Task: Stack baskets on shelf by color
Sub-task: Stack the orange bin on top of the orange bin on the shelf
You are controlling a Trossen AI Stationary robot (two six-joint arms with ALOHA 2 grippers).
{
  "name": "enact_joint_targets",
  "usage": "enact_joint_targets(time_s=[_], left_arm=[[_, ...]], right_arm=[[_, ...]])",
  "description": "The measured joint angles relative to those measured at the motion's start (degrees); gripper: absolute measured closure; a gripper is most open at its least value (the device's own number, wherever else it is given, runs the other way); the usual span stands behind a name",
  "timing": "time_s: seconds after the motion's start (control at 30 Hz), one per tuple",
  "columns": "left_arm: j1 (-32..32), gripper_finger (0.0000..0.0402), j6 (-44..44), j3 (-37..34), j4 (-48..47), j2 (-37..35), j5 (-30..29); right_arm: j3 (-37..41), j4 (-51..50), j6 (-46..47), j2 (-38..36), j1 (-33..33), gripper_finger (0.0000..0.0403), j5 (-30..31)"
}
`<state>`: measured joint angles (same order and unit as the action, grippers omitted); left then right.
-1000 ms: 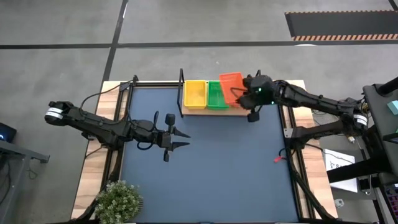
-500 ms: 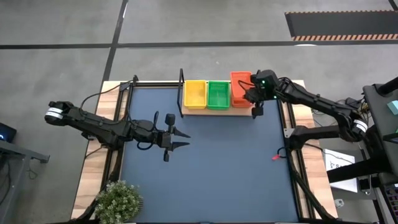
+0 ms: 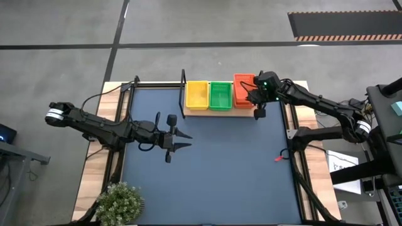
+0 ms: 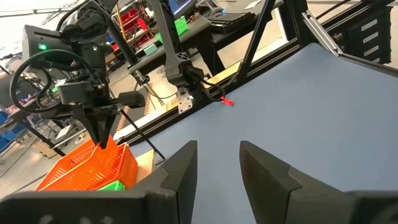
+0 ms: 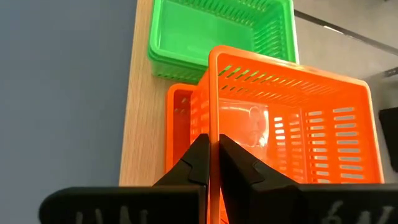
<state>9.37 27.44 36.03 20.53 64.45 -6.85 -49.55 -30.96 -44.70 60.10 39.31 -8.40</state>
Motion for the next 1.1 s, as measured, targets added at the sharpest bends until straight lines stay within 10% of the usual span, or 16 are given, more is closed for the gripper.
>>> enact_joint_targets(time_s=[0.77, 1.1], left_arm=[[0.0, 0.0297, 0.0, 0.0, 0.0, 0.0, -0.1], [0.0, 0.0297, 0.0, 0.0, 0.0, 0.0, -0.1]], right_arm=[[0.2, -0.5, 2.7, 0.0, 0.0, 0.0389, 0.0], [0.2, -0.5, 4.3, 0.0, 0.0, 0.0315, 1.0]])
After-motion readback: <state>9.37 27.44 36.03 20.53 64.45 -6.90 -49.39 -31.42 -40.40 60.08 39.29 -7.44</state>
